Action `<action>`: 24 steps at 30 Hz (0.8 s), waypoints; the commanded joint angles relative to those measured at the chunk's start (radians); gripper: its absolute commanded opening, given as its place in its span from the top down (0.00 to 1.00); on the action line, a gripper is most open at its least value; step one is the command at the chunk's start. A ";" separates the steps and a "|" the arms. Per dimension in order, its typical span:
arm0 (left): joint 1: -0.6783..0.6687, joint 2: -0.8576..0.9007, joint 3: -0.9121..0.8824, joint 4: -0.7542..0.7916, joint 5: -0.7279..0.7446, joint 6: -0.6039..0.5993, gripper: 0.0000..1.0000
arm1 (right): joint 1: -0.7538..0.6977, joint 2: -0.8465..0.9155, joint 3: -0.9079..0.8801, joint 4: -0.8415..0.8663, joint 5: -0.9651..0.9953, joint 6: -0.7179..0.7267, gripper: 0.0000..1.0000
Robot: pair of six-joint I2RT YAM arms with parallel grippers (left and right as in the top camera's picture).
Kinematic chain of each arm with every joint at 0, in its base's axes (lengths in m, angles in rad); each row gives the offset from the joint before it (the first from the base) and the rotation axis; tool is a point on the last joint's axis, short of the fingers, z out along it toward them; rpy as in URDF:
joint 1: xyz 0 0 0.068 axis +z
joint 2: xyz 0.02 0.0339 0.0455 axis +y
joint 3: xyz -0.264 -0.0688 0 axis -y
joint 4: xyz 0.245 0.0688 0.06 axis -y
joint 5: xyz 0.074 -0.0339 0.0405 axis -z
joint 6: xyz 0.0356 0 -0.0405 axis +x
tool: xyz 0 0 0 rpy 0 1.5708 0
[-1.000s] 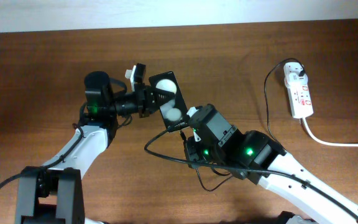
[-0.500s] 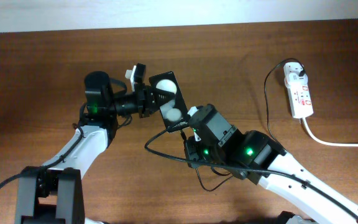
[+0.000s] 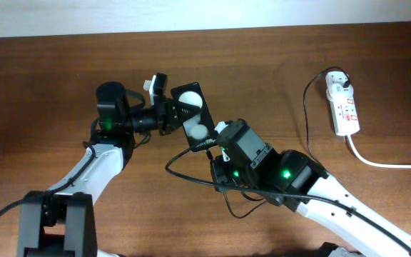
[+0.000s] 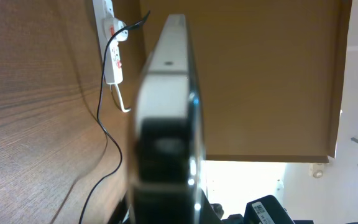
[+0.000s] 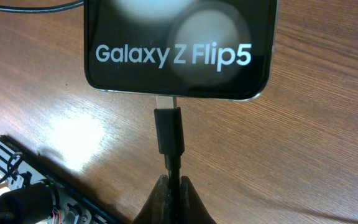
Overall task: Plug charger to phone and switch on socket
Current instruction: 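Push the USB-C plug into the phone's port with the right gripper, then open the right gripper, release the plug, and pull back right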
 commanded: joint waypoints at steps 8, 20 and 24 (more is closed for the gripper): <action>-0.003 0.002 0.010 0.006 0.099 0.029 1.00 | 0.005 0.002 -0.003 0.097 0.085 0.006 0.96; -0.002 0.002 0.010 0.006 0.046 0.029 1.00 | 0.006 0.002 -0.003 0.016 0.030 0.005 0.80; -0.002 0.002 0.010 0.006 0.042 0.029 1.00 | 0.006 0.011 -0.003 0.018 0.018 0.007 0.87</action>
